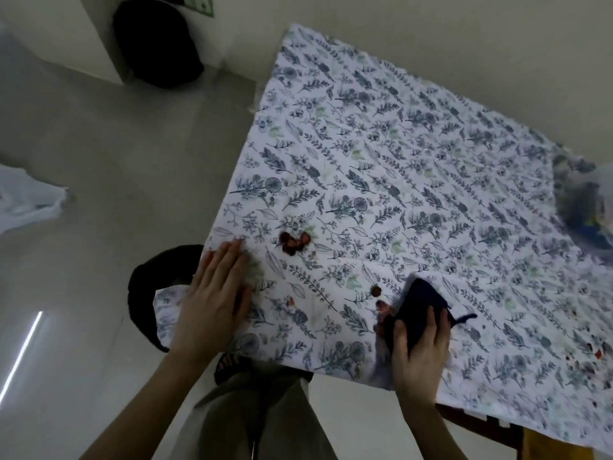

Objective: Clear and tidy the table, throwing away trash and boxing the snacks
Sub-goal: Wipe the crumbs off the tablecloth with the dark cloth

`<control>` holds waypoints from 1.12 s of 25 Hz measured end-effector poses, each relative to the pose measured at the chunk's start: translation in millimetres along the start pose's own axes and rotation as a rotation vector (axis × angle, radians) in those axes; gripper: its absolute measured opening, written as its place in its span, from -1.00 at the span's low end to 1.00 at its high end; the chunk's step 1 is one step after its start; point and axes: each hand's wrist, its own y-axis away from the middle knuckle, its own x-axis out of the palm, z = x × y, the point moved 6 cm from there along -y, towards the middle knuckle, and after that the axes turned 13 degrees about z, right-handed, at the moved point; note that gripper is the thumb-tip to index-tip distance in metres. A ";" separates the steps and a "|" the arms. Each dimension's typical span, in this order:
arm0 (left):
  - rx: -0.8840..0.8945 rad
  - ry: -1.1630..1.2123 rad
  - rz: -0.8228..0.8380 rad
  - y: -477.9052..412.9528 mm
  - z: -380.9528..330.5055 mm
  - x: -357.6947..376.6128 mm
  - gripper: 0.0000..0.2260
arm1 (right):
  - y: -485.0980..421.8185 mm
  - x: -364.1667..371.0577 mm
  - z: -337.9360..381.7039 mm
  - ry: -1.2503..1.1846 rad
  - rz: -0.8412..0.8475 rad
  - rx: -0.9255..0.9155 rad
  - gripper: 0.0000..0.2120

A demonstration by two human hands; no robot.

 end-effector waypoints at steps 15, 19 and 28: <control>-0.066 -0.003 -0.040 54.9 -0.4 7.1 -0.57 | -38.5 83.7 185.2 0.148 0.281 -0.570 -0.29; -0.101 0.113 -0.066 70.6 -4.5 10.3 -0.59 | -18.9 108.6 223.3 0.200 0.363 -0.741 -0.34; -0.124 0.185 -0.054 76.7 -4.1 10.8 -0.59 | 1.4 139.2 276.8 0.244 0.560 -0.932 -0.42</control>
